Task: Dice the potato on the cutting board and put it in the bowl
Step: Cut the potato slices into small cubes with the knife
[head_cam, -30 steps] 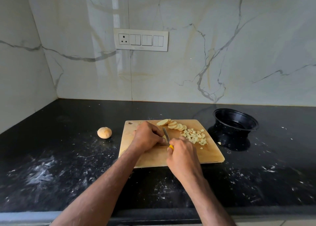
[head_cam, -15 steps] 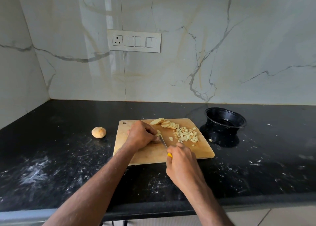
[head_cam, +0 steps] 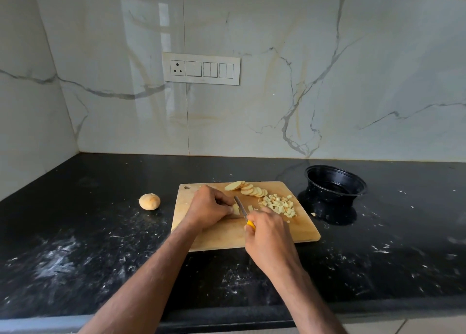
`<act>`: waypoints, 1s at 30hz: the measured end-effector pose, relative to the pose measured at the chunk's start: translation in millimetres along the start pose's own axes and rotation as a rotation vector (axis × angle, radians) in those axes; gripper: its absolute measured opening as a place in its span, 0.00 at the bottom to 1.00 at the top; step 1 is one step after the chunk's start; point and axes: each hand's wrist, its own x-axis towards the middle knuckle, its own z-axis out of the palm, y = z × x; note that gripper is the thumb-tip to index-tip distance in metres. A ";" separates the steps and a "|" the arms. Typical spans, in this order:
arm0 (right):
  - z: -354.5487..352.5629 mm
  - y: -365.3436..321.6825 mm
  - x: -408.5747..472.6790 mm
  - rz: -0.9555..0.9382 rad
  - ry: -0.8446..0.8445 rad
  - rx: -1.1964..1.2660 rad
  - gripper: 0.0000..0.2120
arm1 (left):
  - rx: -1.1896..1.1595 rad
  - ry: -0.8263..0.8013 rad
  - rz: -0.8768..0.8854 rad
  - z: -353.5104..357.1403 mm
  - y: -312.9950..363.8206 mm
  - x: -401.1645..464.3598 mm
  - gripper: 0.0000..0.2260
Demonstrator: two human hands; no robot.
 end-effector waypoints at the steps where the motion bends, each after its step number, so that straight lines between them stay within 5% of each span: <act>1: 1.8 -0.4 -0.2 0.002 -0.004 -0.001 0.10 | 0.009 -0.004 0.003 0.4 -0.2 0.2 0.08; 30: 21.6 -2.5 1.9 0.030 0.052 0.051 0.12 | 0.067 -0.006 -0.005 0.2 4.5 -1.2 0.09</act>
